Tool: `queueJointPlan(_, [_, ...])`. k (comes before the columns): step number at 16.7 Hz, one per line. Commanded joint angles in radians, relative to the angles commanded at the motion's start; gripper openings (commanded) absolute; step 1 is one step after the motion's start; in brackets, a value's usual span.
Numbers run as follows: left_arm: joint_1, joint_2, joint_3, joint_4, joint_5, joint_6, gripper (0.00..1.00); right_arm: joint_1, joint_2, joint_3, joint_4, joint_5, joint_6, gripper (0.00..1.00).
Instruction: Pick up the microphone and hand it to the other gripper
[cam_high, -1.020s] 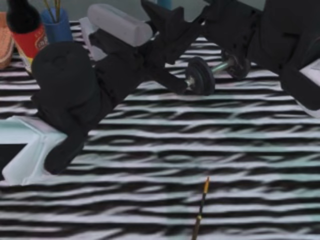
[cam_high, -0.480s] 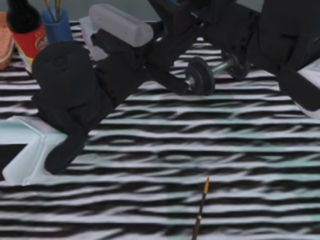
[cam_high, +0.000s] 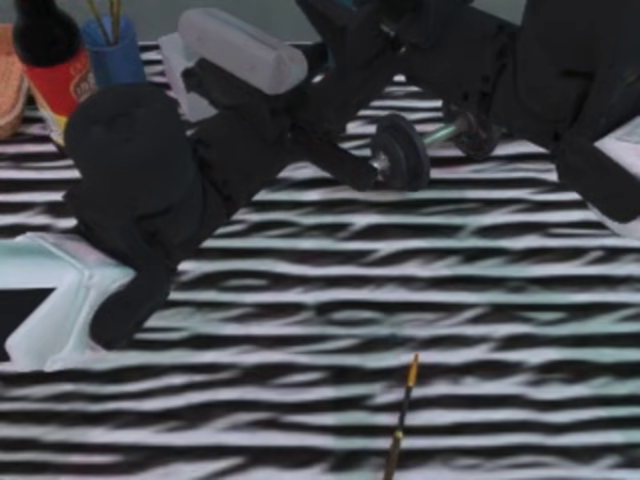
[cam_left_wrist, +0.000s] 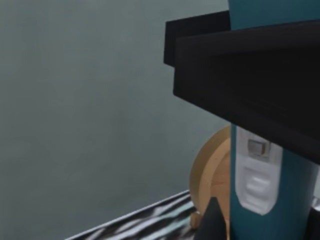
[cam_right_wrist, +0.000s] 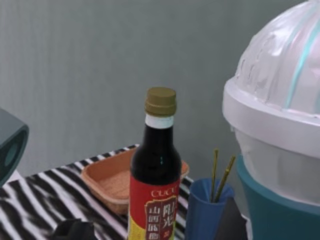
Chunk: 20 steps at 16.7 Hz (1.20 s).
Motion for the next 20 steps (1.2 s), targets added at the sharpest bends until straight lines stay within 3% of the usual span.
queueJointPlan(1, [0.000, 0.000, 0.000, 0.000, 0.000, 0.000, 0.00, 0.000, 0.000, 0.000, 0.000, 0.000, 0.000, 0.00])
queueJointPlan(14, [0.000, 0.000, 0.000, 0.000, 0.000, 0.000, 0.98, 0.000, 0.000, 0.000, 0.000, 0.000, 0.000, 0.00])
queueJointPlan(20, [0.000, 0.000, 0.000, 0.000, 0.000, 0.000, 1.00, 0.000, 0.000, 0.000, 0.000, 0.000, 0.000, 0.00])
